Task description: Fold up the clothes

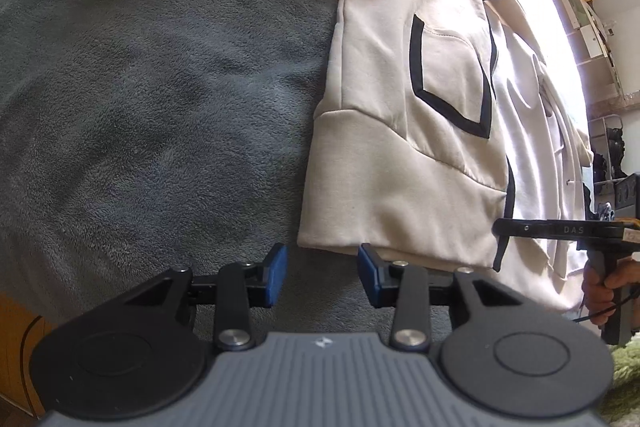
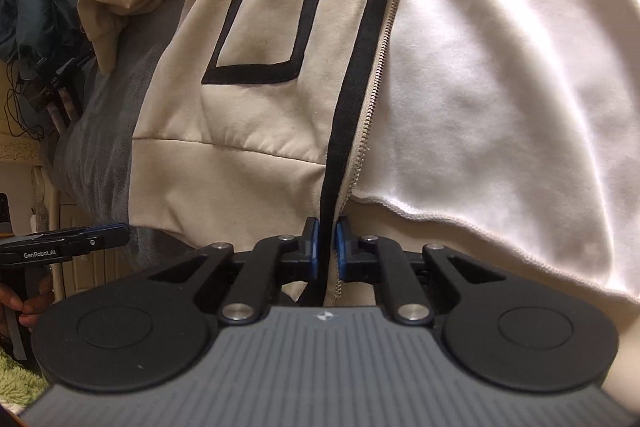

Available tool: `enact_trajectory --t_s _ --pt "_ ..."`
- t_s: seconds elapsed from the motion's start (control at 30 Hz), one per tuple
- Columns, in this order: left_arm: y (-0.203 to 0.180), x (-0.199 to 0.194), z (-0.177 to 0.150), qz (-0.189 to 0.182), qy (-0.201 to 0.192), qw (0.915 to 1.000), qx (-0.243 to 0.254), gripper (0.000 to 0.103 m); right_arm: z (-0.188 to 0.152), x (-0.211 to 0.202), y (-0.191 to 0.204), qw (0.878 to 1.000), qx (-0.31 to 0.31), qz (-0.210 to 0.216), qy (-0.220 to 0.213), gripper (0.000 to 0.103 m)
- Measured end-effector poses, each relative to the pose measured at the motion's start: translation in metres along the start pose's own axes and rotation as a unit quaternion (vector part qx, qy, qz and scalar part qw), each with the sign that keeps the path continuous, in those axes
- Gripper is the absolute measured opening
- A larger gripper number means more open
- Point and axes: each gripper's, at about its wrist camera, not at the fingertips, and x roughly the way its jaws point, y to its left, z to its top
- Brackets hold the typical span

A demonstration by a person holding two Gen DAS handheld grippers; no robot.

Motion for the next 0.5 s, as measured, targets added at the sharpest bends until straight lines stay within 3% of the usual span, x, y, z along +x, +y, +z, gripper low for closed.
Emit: enact_trajectory --t_s 0.07,0.13,0.2,0.3,0.4,0.5 --pt "-0.014 0.001 0.009 -0.005 -0.01 0.9999 -0.01 0.042 0.001 0.009 -0.008 1.0 -0.006 -0.012 0.007 0.007" --pt "-0.021 0.051 0.048 -0.016 -0.027 0.9991 -0.028 0.044 0.003 0.015 -0.011 1.0 0.001 -0.007 0.014 0.007" --pt "-0.02 0.081 0.06 -0.029 -0.044 0.9972 -0.053 0.045 0.003 0.019 -0.014 1.0 -0.009 -0.008 0.016 0.007" --pt "-0.005 0.126 0.105 -0.045 -0.067 0.9939 -0.075 0.045 0.005 0.021 -0.016 1.0 -0.019 -0.01 0.019 0.007" --pt "-0.007 0.148 0.131 -0.041 -0.073 0.9951 -0.052 0.046 0.007 0.024 -0.015 0.999 -0.027 -0.013 0.022 0.007" --pt "-0.021 0.166 0.147 -0.033 -0.048 0.9983 -0.007 0.046 0.01 0.028 -0.014 0.999 -0.03 -0.02 0.024 0.008"
